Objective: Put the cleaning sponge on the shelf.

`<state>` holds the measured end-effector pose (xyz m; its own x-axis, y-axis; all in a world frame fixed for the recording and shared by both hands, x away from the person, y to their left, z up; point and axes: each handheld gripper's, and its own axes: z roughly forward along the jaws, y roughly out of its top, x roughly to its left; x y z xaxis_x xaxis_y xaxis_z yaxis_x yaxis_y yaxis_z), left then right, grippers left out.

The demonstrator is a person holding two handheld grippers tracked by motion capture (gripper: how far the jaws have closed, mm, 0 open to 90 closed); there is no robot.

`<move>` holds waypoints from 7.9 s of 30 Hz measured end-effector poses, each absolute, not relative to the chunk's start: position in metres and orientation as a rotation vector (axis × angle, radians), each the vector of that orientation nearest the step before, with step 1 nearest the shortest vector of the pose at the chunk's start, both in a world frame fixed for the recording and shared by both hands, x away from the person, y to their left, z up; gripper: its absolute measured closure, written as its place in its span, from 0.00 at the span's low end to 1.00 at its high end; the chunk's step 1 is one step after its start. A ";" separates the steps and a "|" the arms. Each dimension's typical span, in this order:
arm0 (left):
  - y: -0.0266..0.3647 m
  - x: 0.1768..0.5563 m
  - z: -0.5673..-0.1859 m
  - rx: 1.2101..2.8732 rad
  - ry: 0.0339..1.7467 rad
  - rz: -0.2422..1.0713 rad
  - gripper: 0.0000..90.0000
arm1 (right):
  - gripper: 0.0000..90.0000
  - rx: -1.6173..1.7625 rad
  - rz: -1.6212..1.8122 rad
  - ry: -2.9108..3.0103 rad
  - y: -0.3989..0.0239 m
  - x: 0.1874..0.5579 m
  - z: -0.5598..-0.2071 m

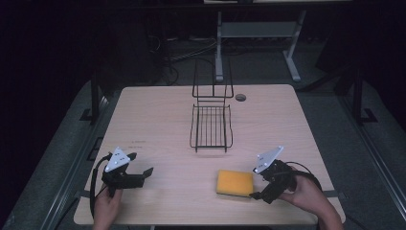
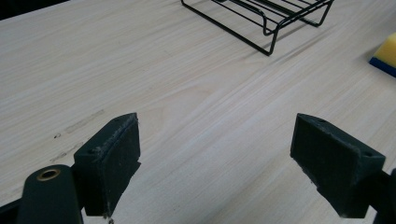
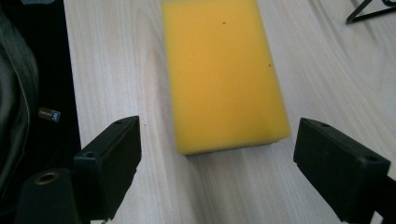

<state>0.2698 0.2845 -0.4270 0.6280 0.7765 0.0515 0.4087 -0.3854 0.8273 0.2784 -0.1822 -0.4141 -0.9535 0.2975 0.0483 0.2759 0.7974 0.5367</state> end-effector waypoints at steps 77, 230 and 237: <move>0.287 0.270 -0.425 2.002 0.924 0.561 0.17 | 0.16 0.318 0.623 3.089 -0.115 0.309 -0.442; 0.285 0.276 -0.423 1.988 0.908 0.553 0.17 | 0.24 0.224 0.656 3.117 -0.054 0.431 -0.385; 0.285 0.277 -0.424 1.990 0.911 0.549 0.17 | 0.24 0.202 0.607 3.127 -0.047 0.439 -0.380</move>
